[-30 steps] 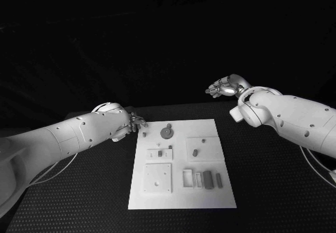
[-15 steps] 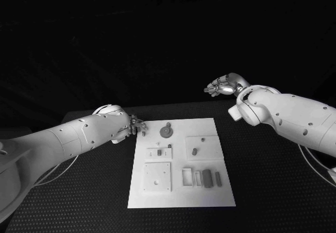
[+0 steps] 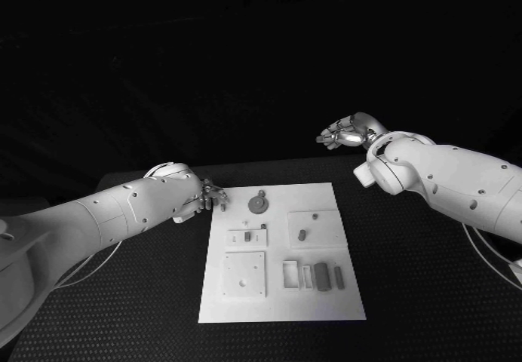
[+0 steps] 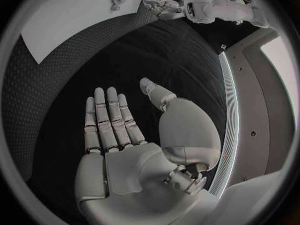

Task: Assemble the parts on the task board

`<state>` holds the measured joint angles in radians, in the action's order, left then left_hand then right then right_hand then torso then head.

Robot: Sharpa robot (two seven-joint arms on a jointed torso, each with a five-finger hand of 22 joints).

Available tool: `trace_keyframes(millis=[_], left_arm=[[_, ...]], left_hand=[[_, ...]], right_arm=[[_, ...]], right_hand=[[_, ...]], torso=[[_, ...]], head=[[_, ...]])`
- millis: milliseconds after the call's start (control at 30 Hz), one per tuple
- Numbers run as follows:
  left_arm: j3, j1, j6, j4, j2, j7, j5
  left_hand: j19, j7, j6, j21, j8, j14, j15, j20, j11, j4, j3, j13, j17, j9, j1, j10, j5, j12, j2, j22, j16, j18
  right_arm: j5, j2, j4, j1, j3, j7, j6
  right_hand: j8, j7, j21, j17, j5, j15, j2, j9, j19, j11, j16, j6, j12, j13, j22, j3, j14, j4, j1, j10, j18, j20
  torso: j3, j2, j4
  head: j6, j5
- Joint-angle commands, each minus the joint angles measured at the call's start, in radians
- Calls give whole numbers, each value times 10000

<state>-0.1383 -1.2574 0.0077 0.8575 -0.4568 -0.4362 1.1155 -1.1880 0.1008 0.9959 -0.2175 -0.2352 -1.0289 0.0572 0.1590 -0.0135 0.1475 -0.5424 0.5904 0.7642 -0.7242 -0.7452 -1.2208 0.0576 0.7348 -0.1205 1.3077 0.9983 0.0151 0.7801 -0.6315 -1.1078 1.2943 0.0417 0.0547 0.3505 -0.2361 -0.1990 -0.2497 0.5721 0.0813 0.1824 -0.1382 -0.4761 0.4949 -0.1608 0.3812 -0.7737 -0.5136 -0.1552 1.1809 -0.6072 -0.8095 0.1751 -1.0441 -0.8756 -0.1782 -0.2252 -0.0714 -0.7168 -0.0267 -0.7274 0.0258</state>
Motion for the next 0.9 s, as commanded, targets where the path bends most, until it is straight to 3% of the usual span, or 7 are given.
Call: trace_keyframes(millis=[33,700,900], left_arm=[[-8,18,275,19,44,171,-42],[-62,73,396,-89,106,229,-73],[-64,80,325,-136,104,211,-114]], left_hand=[[63,-18,-61,37,7,64,-9,-41,12,15,-5,-3,-14,1,-16,67,-36,49,113,227,37,188],[88,-23,-56,29,-33,104,-22,-57,11,315,63,-12,-31,-6,-237,109,-25,92,451,230,74,187],[92,-22,-53,24,-48,108,-28,-64,7,446,77,-27,-49,0,-290,111,-19,110,754,228,90,184]], right_arm=[[16,17,-21,-2,2,-115,-126],[16,61,-3,-2,2,-119,-137],[15,64,8,-2,2,-119,-145]], right_hand=[[-42,-224,68,14,-20,-15,-78,17,-85,-34,-49,94,-16,15,17,19,52,-62,22,5,185,16],[-46,-224,79,21,-20,-14,-74,22,-85,-34,-52,94,-22,24,33,20,56,-68,22,5,187,16],[-47,-224,82,23,-20,-13,-73,23,-85,-34,-53,95,-23,26,37,20,57,-69,22,5,188,17]], torso=[[-5,0,-7],[4,-9,1],[8,-9,3]], head=[[-4,6],[-14,-14],[-24,-22]])
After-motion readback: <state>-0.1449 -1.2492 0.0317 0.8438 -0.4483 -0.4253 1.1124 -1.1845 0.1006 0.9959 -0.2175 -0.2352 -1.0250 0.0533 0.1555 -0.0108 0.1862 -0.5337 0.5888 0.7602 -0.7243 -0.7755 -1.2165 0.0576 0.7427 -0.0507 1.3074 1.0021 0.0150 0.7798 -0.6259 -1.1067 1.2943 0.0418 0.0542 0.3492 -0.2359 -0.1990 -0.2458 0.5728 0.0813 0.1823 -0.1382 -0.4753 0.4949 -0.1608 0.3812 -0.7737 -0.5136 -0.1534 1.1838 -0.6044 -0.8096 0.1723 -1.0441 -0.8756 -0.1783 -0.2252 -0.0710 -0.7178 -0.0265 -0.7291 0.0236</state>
